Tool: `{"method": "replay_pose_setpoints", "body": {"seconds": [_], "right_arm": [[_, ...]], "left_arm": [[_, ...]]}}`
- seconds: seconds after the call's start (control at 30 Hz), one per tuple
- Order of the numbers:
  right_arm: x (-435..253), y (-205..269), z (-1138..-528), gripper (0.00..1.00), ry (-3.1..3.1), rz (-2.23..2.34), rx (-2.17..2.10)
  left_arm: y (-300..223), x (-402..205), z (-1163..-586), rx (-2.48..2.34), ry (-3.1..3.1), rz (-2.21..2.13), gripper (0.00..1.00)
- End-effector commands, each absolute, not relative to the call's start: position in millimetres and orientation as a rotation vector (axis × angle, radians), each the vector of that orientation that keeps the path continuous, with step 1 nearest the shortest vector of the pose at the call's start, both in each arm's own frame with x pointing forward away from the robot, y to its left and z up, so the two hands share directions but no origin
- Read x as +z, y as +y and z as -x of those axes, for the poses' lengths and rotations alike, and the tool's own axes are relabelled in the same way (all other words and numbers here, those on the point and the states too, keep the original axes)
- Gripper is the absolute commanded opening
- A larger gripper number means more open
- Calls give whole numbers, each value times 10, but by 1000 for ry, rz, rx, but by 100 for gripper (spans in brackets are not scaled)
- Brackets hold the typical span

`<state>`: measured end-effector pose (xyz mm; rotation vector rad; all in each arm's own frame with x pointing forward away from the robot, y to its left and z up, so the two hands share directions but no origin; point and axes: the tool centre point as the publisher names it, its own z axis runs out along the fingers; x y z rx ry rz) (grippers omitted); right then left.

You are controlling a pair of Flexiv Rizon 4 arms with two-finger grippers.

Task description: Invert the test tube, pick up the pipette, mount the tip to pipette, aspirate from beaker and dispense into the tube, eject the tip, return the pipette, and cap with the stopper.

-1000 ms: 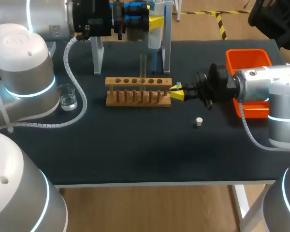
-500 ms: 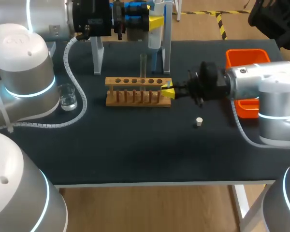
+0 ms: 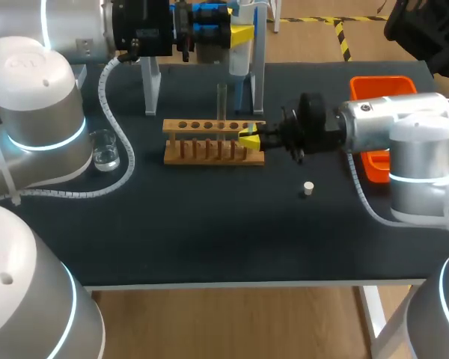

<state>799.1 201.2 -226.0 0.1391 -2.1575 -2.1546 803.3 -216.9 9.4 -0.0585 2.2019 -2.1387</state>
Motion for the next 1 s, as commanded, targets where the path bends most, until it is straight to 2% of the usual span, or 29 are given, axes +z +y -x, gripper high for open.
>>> {"method": "replay_pose_setpoints", "body": {"seconds": [0.03, 1.0], "right_arm": [[-2270, 2080, -7985, 0, -2156, -130, -2157], [-2228, 2232, -7953, 0, -2130, -38, -2141]], "left_arm": [[-2162, 91, -8030, -2141, 2199, 57, 0], [-2162, 91, -8030, -2141, 2199, 57, 0]]}}
